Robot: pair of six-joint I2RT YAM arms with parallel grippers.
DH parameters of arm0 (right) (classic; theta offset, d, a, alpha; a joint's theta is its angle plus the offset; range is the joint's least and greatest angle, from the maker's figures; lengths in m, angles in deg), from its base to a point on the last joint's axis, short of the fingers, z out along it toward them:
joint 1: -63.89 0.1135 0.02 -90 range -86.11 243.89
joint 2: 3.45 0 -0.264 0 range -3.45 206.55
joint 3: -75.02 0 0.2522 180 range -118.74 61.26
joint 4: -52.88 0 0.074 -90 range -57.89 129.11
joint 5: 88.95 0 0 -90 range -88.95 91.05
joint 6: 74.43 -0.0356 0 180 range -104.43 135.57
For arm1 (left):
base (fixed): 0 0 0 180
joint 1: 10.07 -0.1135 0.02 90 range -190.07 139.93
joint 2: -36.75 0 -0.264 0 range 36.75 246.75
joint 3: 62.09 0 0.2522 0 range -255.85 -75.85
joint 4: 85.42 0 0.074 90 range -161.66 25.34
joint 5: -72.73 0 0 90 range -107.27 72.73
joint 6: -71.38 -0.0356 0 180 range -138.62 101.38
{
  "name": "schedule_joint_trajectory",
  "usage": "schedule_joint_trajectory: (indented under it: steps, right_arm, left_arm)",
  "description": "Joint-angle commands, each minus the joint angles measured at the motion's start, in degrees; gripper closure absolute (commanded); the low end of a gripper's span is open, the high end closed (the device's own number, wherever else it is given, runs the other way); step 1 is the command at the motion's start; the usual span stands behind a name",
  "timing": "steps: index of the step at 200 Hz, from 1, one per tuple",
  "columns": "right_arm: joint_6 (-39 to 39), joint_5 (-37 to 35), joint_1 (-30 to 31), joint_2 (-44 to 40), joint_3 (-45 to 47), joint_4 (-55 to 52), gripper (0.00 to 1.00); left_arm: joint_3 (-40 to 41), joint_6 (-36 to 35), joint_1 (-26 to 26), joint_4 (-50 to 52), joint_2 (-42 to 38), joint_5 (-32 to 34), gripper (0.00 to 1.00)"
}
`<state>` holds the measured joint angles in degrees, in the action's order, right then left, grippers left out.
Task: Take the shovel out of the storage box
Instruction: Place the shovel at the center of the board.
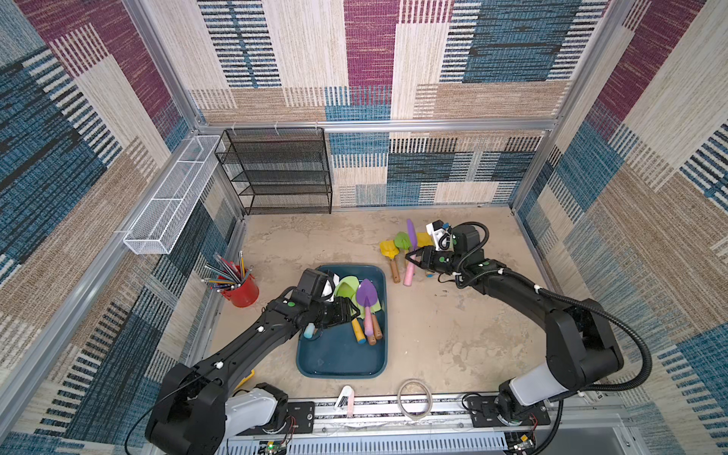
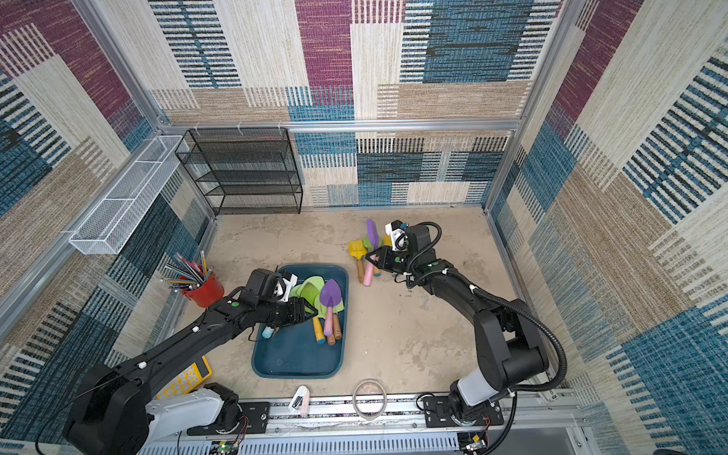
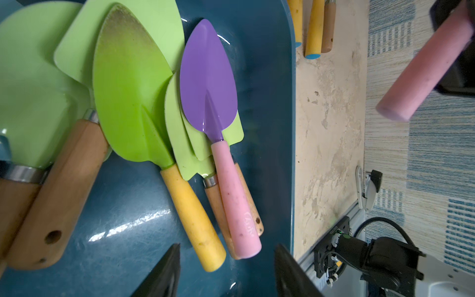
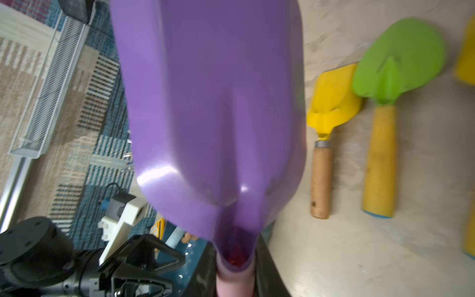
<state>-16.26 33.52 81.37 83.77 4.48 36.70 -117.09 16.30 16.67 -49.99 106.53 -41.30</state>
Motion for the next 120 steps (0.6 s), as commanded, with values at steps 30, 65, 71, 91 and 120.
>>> schedule_joint_trajectory:
  steps: [30,65,71,91,120]
  right_arm:
    - [8.73,-17.01,-2.57,-1.26,-3.47,-12.11,0.81]
    - [10.96,-25.42,-3.75,-0.33,-5.22,-15.42,0.80]
    - [11.22,-26.67,-4.09,0.04,-5.52,-15.95,0.80]
    - [12.54,-30.52,-5.07,1.20,-6.39,-17.03,0.80]
    - [13.46,-33.91,-6.79,4.07,-7.65,-17.93,0.80]
  left_arm:
    - [-3.59,-2.75,2.91,2.12,3.33,5.79,0.40]
    - [-6.31,-4.12,4.57,3.92,5.42,8.47,0.40]
    - [-6.67,-4.45,4.78,4.27,5.82,8.96,0.40]
    - [-7.19,-5.11,5.49,4.40,7.56,9.44,0.40]
    - [-7.35,-5.47,6.52,4.43,9.10,9.79,0.40]
